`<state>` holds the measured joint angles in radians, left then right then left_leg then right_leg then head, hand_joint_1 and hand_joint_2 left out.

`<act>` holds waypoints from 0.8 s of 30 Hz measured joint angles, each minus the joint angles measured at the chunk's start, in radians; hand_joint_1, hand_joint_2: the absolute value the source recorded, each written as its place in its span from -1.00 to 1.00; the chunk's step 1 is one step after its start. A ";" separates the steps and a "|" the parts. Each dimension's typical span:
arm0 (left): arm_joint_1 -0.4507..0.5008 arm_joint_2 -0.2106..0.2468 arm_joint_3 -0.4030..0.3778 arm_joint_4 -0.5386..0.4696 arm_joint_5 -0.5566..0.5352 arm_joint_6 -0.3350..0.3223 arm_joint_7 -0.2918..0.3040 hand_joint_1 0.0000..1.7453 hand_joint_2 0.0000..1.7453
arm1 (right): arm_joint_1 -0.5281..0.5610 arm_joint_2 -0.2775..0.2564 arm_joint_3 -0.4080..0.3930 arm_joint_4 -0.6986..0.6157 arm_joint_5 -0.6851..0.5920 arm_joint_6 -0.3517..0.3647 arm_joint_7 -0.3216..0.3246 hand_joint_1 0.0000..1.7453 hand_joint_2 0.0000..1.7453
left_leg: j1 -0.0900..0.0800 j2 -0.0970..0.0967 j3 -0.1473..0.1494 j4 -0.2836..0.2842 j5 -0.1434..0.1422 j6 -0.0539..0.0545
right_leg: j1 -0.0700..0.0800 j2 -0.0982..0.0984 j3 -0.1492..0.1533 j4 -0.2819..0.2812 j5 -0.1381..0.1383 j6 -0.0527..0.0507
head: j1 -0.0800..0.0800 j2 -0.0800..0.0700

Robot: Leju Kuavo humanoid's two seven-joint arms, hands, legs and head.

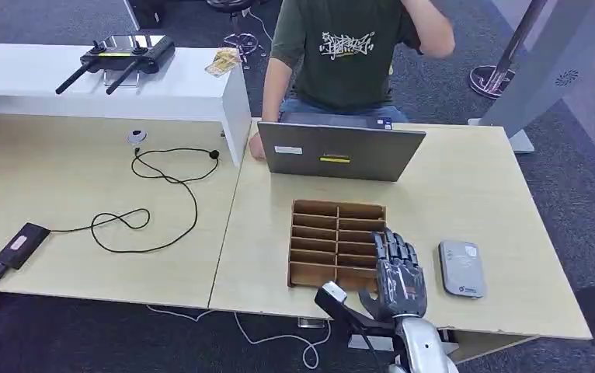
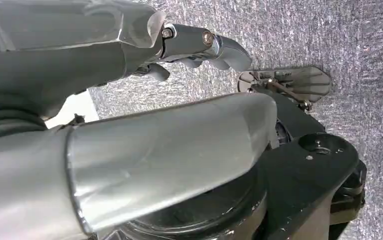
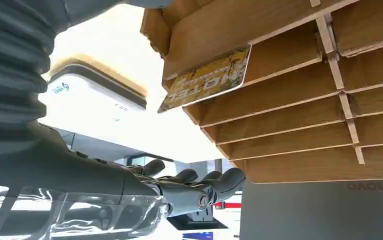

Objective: Pass the card to the sensor for recognition and then transmit it.

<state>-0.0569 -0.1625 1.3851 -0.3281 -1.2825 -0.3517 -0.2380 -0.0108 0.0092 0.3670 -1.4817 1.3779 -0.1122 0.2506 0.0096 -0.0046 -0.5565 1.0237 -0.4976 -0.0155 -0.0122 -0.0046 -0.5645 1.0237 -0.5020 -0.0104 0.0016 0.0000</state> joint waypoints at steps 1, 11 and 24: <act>0.000 0.000 0.000 0.000 0.000 0.000 0.000 -1.00 -1.00 | 0.000 0.000 0.000 0.000 0.000 0.000 0.000 -1.00 1.00 | 0.000 0.000 0.000 0.000 0.000 0.000 | 0.000 0.000 0.000 0.000 0.000 0.000 | 0.000 0.000; 0.000 0.000 -0.001 0.000 0.001 0.000 -0.001 -1.00 -1.00 | 0.000 0.000 0.000 0.001 0.000 0.000 0.000 1.00 1.00 | 0.000 0.000 0.000 0.000 0.000 0.000 | 0.000 0.000 0.000 0.000 0.000 0.000 | 0.000 0.000; 0.000 0.000 -0.001 0.000 0.006 0.000 -0.003 -1.00 -1.00 | -0.001 0.000 0.000 0.006 0.005 -0.003 -0.001 1.00 1.00 | 0.000 0.000 0.000 0.000 0.000 0.000 | 0.000 0.000 0.000 0.000 0.000 0.000 | 0.000 0.000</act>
<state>-0.0570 -0.1629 1.3840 -0.3281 -1.2760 -0.3513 -0.2407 -0.0119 0.0088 0.3670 -1.4752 1.3825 -0.1156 0.2495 0.0096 -0.0046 -0.5565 1.0237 -0.4976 -0.0155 -0.0122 -0.0046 -0.5645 1.0236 -0.5020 -0.0104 0.0019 0.0000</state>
